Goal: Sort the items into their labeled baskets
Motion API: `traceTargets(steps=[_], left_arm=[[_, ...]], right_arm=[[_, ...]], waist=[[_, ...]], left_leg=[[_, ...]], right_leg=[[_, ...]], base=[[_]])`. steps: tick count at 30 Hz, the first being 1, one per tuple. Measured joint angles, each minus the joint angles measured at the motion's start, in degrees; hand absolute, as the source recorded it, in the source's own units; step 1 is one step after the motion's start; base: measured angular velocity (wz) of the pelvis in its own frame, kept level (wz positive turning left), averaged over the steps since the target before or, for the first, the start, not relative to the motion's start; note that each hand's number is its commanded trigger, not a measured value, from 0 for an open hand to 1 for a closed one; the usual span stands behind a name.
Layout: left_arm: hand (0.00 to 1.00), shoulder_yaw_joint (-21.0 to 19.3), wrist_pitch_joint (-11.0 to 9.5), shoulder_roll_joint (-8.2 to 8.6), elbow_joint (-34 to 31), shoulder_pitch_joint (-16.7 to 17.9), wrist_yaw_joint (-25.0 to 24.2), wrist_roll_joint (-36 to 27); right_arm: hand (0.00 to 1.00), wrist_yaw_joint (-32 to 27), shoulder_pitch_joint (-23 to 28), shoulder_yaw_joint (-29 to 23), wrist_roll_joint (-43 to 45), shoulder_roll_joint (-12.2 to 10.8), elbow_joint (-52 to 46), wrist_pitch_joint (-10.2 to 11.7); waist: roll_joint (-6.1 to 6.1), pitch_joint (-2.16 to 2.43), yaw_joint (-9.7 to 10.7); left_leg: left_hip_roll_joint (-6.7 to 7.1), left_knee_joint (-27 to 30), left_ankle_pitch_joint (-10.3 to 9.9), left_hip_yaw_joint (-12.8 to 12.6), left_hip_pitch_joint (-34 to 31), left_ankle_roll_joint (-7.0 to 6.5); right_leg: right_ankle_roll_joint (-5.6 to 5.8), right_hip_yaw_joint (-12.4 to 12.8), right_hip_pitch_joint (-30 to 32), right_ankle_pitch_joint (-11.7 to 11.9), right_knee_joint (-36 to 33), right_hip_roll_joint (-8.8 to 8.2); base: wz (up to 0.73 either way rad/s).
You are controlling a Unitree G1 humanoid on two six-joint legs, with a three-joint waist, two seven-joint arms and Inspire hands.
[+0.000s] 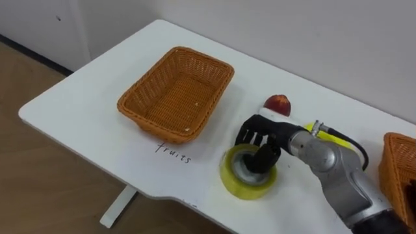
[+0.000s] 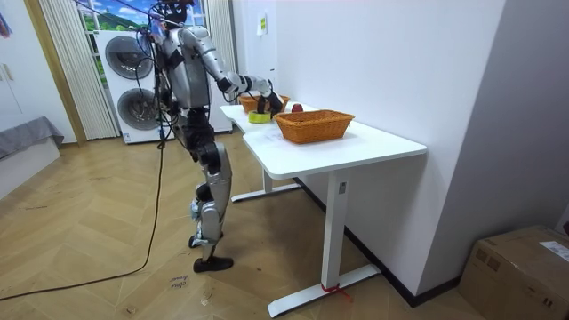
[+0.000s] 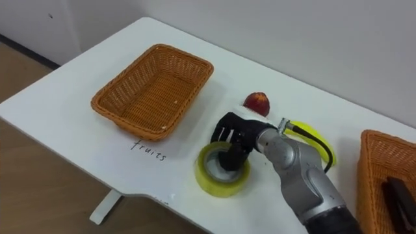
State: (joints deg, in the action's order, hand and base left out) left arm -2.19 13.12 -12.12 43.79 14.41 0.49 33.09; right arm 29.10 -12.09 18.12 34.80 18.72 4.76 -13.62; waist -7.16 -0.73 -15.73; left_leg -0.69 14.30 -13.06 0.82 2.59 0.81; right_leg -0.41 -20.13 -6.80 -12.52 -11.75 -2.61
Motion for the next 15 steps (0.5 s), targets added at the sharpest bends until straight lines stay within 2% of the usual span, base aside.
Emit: traceTargets(steps=[2, 4, 6, 8, 10, 15], left_arm=[[0.0, -0.81, -0.98, 0.19, 1.51, 0.18, 1.04, 0.11], [0.0, -2.58, -1.7, 0.57, 2.68, 0.28, 1.28, 0.1], [0.0, -3.79, -2.58, 0.89, 4.32, 0.24, 1.74, 0.07], [0.0, -3.97, -3.46, 0.98, 4.83, 0.85, 2.08, -0.6], [0.0, -4.57, -4.41, 0.95, 4.82, 1.39, 2.63, -1.48], [0.0, -6.73, -6.41, 0.98, 4.96, 2.63, 3.09, -2.14]], right_arm=[[1.0, 1.1, 3.76, -2.49, 0.01, 0.03, -3.97, 0.69], [1.0, 1.27, 5.43, -4.86, -0.27, 0.03, -5.06, 1.42], [1.0, 1.38, 5.84, -7.43, -0.64, 0.27, -5.6, 1.75], [1.0, 1.01, 5.84, -11.18, -2.92, 1.76, -7.12, 2.76], [1.0, 0.39, 5.85, -13.98, -3.28, 2.83, -9.23, 3.74], [1.0, -2.18, 6.05, -21.23, -5.5, 3.94, -13.18, 5.23]], waist=[[0.31, -0.03, 1.62], [0.51, -0.06, 2.75], [0.79, 0.07, 3.65], [1.26, 0.26, 6.04], [1.67, 0.34, 7.41], [1.73, 0.57, 9.57]], left_leg=[[-0.06, -0.34, 0.03, -0.5, 0.08, -0.04], [-0.17, -0.66, 0.04, -1.15, 0.44, -0.06], [-0.42, -0.89, 0.04, -2.52, 1.15, -0.06], [-0.52, -1.05, 0.04, -3.28, 1.5, -0.06], [-0.66, -1.72, 0.05, -4.07, 2.12, -0.07], [-0.85, -2.92, 0.16, -5.84, 3.99, -0.09]], right_leg=[[0.01, 0.57, 0.09, 0.03, -0.02, -0.01], [0.01, 1.35, 0.11, 0.03, -0.02, 0.08], [-0.01, 2.56, 0.35, 0.05, -0.24, 0.18], [-0.01, 3.09, 0.42, 0.11, -0.4, 0.16], [-0.05, 4.13, 0.45, 0.14, -0.39, 0.25], [-0.05, 5.89, -0.07, 0.14, -0.46, 0.31]], base=[[-0.14], [-0.19], [-0.29], [-0.19], [-0.2], [-0.2]])
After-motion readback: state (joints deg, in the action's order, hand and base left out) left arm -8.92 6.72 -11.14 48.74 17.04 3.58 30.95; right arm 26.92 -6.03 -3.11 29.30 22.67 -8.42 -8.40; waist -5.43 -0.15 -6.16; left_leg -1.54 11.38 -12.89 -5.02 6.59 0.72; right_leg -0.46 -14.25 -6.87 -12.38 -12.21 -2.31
